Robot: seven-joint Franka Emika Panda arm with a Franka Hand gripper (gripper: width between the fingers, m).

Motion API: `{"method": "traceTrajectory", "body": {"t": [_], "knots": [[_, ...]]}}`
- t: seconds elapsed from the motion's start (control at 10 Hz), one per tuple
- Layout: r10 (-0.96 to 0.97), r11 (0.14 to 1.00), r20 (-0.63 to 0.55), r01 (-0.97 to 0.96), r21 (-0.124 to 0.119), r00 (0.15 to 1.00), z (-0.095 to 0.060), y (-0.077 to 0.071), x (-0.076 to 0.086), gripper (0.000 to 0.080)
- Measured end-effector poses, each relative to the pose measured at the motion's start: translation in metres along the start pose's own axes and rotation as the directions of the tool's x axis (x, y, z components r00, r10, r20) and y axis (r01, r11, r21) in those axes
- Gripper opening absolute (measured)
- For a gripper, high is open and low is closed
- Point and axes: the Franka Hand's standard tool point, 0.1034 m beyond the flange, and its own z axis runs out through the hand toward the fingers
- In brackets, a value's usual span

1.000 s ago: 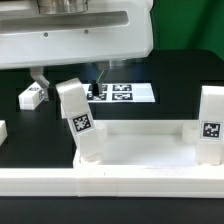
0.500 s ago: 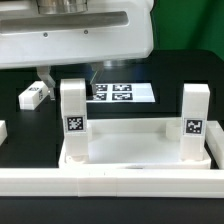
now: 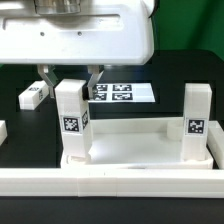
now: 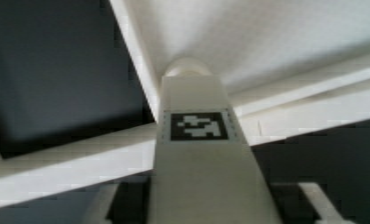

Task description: Assemble desk

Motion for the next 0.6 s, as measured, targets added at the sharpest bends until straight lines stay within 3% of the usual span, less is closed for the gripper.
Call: {"method": "traceTrajectory", "body": {"t": [0.3,0.6], "knots": [[0.284,0.959,-0.009,-0.284,0.003,0.959,0.0003,-0.0018,0.0004,0.029],[0.578,0.816,0.002,-0.578,0.009,0.816,0.0011,-0.0077,-0.0023,0.029]]}}
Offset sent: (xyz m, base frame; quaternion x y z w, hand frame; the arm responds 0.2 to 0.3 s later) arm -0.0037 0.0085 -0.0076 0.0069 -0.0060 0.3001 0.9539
